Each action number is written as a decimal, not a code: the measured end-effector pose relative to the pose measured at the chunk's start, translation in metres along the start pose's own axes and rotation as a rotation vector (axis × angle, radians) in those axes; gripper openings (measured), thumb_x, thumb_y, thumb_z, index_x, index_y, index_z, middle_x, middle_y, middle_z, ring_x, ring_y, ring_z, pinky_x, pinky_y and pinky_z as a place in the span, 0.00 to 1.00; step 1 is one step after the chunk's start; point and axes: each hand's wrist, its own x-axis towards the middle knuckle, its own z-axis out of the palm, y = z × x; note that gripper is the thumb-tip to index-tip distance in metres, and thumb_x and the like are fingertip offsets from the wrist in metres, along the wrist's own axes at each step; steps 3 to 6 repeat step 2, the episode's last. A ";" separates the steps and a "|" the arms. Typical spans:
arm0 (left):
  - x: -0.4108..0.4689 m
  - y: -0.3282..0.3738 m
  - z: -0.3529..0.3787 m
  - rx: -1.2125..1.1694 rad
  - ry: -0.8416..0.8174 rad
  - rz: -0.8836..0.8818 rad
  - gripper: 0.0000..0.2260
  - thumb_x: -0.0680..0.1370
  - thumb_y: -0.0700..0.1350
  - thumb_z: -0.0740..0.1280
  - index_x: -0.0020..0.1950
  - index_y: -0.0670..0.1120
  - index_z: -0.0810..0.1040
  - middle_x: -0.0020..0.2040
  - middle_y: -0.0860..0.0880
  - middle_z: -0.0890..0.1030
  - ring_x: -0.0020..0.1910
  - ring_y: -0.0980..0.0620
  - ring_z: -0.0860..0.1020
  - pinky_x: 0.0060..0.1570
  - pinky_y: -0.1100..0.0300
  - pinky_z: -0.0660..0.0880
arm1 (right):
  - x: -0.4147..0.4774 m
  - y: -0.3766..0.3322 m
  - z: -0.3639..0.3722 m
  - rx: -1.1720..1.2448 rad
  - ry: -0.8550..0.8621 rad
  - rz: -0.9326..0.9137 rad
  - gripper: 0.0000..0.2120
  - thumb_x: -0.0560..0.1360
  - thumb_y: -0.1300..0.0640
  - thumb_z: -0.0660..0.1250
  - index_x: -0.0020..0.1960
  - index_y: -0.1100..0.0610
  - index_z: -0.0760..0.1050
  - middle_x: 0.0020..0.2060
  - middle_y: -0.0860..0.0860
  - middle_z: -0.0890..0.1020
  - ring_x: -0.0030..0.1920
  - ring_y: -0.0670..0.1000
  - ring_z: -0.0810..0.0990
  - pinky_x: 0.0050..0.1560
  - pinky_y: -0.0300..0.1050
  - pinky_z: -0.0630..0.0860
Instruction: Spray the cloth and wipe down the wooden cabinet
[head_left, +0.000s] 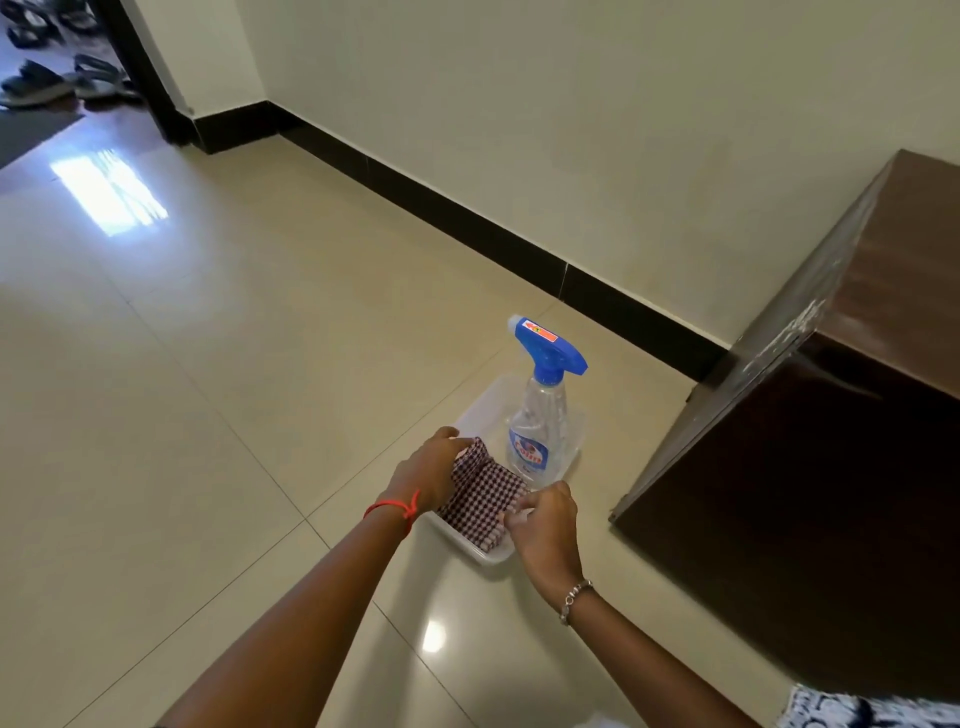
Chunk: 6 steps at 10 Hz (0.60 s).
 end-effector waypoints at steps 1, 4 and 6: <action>-0.001 0.000 0.002 0.003 0.060 -0.009 0.25 0.72 0.29 0.58 0.68 0.47 0.70 0.69 0.46 0.67 0.66 0.44 0.68 0.58 0.50 0.73 | -0.001 0.009 -0.007 -0.029 -0.023 -0.041 0.07 0.73 0.63 0.68 0.49 0.64 0.79 0.56 0.57 0.75 0.57 0.52 0.75 0.46 0.26 0.62; -0.010 0.007 0.003 -0.034 0.125 -0.008 0.23 0.74 0.32 0.57 0.67 0.45 0.70 0.68 0.46 0.70 0.63 0.45 0.71 0.56 0.52 0.74 | -0.007 0.009 -0.015 -0.039 -0.042 -0.136 0.13 0.75 0.61 0.66 0.58 0.62 0.76 0.60 0.54 0.75 0.62 0.50 0.72 0.53 0.28 0.64; -0.010 0.007 0.003 -0.034 0.125 -0.008 0.23 0.74 0.32 0.57 0.67 0.45 0.70 0.68 0.46 0.70 0.63 0.45 0.71 0.56 0.52 0.74 | -0.007 0.009 -0.015 -0.039 -0.042 -0.136 0.13 0.75 0.61 0.66 0.58 0.62 0.76 0.60 0.54 0.75 0.62 0.50 0.72 0.53 0.28 0.64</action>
